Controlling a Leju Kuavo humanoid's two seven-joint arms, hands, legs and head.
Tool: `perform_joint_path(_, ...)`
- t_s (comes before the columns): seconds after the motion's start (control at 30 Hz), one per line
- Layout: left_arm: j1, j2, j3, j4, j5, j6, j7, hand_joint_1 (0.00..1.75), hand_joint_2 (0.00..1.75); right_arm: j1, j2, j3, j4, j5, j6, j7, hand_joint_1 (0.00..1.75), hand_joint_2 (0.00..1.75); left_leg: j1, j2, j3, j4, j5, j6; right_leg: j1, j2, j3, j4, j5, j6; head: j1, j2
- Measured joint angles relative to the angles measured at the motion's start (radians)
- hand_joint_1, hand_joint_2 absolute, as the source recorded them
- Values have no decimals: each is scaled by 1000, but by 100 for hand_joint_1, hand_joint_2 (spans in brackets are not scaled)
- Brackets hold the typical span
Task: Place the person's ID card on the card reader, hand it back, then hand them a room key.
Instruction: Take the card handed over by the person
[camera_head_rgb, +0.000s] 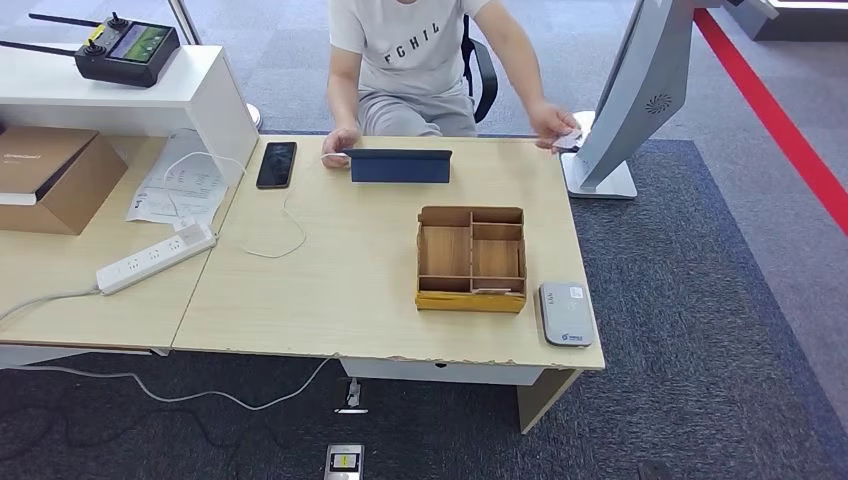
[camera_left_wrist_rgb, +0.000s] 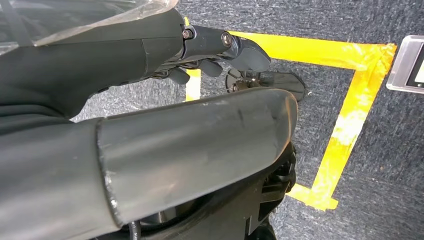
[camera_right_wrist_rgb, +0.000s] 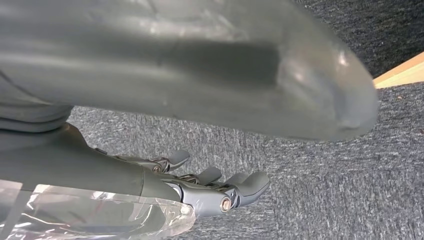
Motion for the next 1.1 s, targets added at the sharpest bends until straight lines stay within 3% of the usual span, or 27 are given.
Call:
perform_joint_path(0.2, 0, 3, 0, 0, 3, 0, 24, 0, 0, 0, 1, -8, 0, -27, -16, -15, 0, 0, 0, 0, 0, 0, 0, 0, 0, 0, 0, 0, 0, 0, 0, 0)
perform_joint_path(0.3, 0, 3, -3, 0, 4, 0, 30, 0, 0, -1, -18, -28, -2, -65, -8, -63, 0, 0, -1, 0, 0, 0, 0, 0, -1, 0, 0, 0, 0, 0, 0, 0)
perform_joint_path(0.43, 0, 4, -4, 0, 0, -2, 34, 0, 0, -10, -77, -61, -18, -122, 42, -180, 0, 0, -2, 0, -1, 0, 0, 0, -2, 0, 0, 0, 0, 0, 0, 0)
perform_joint_path(0.57, 0, 4, -5, 0, 1, -8, 34, 0, 0, -54, -150, -92, -60, -153, 91, -226, 0, 0, -4, 1, -1, 0, 0, 1, -4, 1, 0, 0, 1, 1, 0, 0)
perform_joint_path(0.73, 0, 4, -5, 0, 14, -13, 20, 0, 0, -113, -222, -102, -167, -216, 119, -211, 0, 0, -4, 1, 0, 1, 1, 2, -4, 0, 0, 0, 2, 2, 0, 0)
perform_joint_path(0.93, 0, 3, -5, 0, 20, -14, 17, 0, 0, -133, -276, -74, -350, -352, 135, -103, 0, 0, -4, 0, 0, 1, 1, 2, -4, 0, 0, 0, 2, 2, 0, 0)
perform_joint_path(1.07, 0, 1, -5, 0, 26, -11, 20, 0, 0, -123, -289, -26, -475, -310, 92, -86, 0, 175, -4, 0, -2, 0, 1, 2, -4, 0, 1, 0, 2, 2, 0, 0)
perform_joint_path(1.1, 0, 0, -5, 0, 28, -8, 22, 0, 0, -119, -291, -4, -524, -272, 76, -65, 0, 175, -4, 0, -2, 0, 1, 2, -4, 0, 1, 1, 2, 2, 0, 0)
